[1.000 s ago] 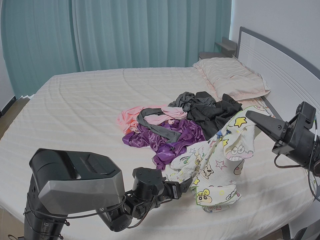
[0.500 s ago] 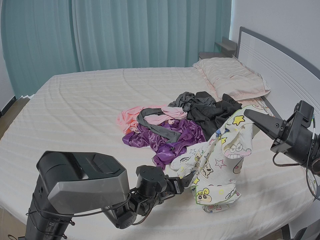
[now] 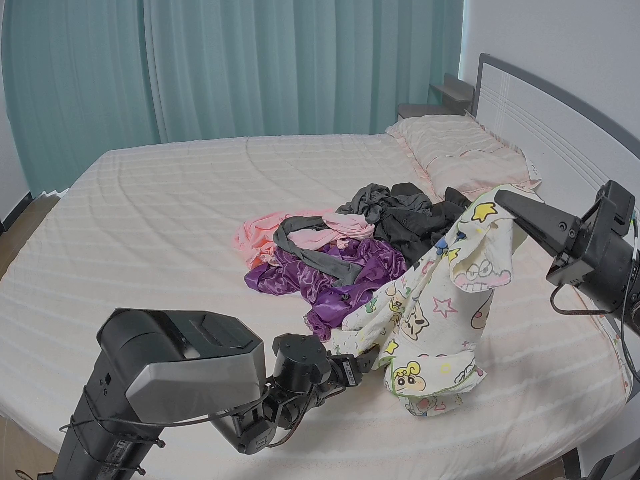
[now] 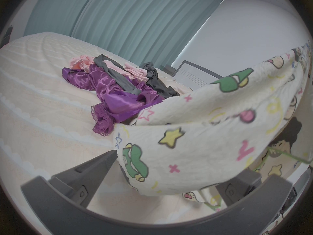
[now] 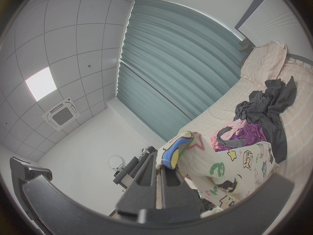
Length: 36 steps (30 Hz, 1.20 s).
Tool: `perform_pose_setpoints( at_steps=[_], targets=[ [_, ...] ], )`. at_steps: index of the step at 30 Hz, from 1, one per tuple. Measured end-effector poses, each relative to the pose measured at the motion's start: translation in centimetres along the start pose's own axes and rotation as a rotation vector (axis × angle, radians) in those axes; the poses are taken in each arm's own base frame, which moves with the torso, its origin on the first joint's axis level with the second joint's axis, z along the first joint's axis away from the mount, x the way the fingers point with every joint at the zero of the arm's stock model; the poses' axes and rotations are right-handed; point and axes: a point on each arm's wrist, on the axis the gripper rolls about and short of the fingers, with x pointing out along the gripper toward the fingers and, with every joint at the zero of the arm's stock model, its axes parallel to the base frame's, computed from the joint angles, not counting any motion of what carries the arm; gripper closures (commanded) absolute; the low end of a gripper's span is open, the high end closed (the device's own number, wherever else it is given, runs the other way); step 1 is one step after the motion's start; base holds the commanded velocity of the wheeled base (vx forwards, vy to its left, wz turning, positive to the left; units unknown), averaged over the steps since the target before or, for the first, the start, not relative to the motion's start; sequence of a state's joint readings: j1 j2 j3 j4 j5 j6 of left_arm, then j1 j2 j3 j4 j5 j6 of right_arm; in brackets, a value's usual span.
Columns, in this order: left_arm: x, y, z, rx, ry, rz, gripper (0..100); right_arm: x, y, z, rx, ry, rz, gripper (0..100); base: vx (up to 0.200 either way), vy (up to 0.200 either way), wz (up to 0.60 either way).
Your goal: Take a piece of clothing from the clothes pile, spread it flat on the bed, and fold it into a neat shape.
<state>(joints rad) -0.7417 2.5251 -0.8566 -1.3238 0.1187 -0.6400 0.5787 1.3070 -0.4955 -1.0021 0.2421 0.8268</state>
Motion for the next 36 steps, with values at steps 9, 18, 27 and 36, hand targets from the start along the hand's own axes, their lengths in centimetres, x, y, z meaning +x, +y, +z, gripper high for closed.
perform_pose_setpoints(
  at_steps=[9, 18, 27, 36],
  targets=[
    [0.2, 0.8, -0.1, -0.033, 0.003, 0.017, 100, 0.0, 0.3, 0.3, -0.004, -0.011, 0.010, 100, 0.000, 0.000, 0.00],
    [-0.7, 1.8, -0.2, -0.057, 0.022, 0.055, 100, -0.3, -0.4, 0.6, -0.009, -0.031, -0.023, 100, 0.000, 0.000, 0.00],
    [-5.5, 2.0, 4.4, -0.146, -0.063, 0.074, 100, -0.9, -2.2, 0.5, -0.003, -0.036, -0.112, 100, 0.000, 0.000, 0.00],
    [-12.0, -0.9, 10.3, -0.170, -0.266, 0.057, 100, 0.9, -5.3, 0.8, 0.014, -0.052, -0.228, 100, 0.000, 0.000, 0.00]
  ],
)
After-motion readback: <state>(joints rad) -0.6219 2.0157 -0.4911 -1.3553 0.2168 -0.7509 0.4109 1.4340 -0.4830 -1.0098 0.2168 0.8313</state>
